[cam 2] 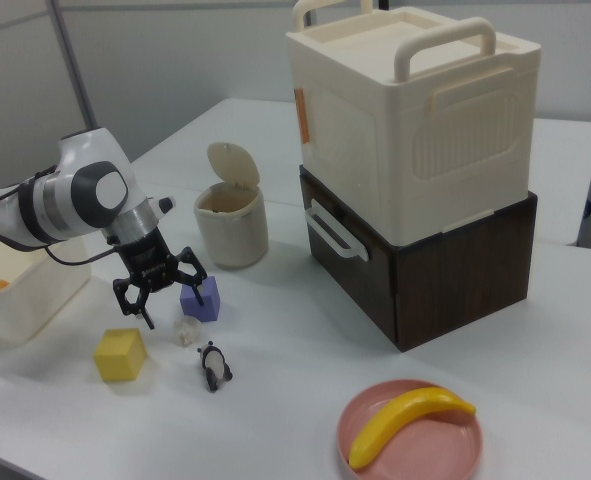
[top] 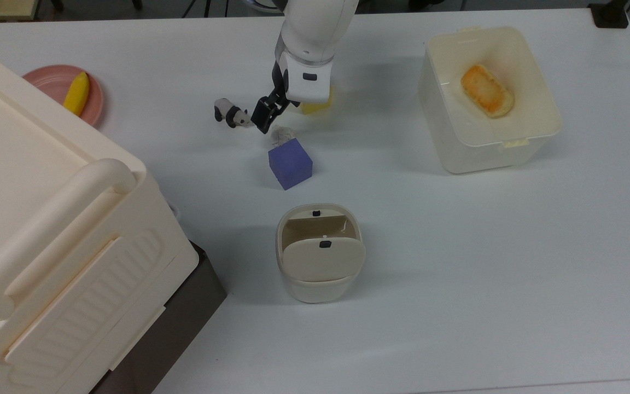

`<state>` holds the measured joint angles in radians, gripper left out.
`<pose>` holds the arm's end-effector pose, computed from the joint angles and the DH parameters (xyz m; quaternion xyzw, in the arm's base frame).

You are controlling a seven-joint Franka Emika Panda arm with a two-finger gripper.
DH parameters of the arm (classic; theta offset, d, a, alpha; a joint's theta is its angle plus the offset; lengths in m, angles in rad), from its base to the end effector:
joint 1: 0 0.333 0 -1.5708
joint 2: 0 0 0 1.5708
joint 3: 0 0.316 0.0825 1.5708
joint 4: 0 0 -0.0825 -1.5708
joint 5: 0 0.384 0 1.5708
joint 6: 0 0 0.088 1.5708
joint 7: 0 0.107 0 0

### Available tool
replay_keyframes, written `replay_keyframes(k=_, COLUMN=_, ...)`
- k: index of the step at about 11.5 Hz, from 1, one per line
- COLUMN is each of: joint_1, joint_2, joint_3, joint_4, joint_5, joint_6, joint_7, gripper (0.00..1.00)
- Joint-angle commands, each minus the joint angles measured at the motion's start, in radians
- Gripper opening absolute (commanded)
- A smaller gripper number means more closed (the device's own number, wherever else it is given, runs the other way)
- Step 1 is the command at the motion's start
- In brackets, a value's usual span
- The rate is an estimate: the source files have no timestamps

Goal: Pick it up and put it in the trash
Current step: 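Lower the gripper onto the crumpled white paper and close on it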

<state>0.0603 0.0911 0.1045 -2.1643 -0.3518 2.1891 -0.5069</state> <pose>0.5374 0.0763 0.3505 0.8948 0.4246 -0.0543 0.1271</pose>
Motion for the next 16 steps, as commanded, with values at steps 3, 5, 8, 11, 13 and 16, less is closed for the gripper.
replay_keyframes(k=3, joint_1=-0.019, joint_2=0.059, joint_3=-0.008, joint_4=0.017, joint_5=-0.022, joint_6=0.032, joint_7=-0.076, gripper=1.0)
replay_keyframes(k=5, joint_1=-0.024, joint_2=0.079, joint_3=-0.008, joint_4=0.018, joint_5=-0.029, joint_6=0.041, joint_7=-0.085, gripper=1.0)
replay_keyframes(k=8, joint_1=-0.027, joint_2=0.082, joint_3=-0.008, joint_4=0.02, joint_5=-0.029, joint_6=0.041, joint_7=-0.134, gripper=1.0)
replay_keyframes(k=11, joint_1=-0.022, joint_2=0.075, joint_3=-0.003, joint_4=0.029, joint_5=-0.027, joint_6=0.04, joint_7=-0.133, gripper=0.99)
replay_keyframes(k=13, joint_1=-0.025, joint_2=0.078, joint_3=0.012, joint_4=0.029, joint_5=-0.027, joint_6=0.04, joint_7=-0.136, gripper=0.97)
replay_keyframes(k=16, joint_1=-0.024, joint_2=0.078, joint_3=0.023, joint_4=0.031, joint_5=-0.027, joint_6=0.04, joint_7=-0.162, gripper=0.98)
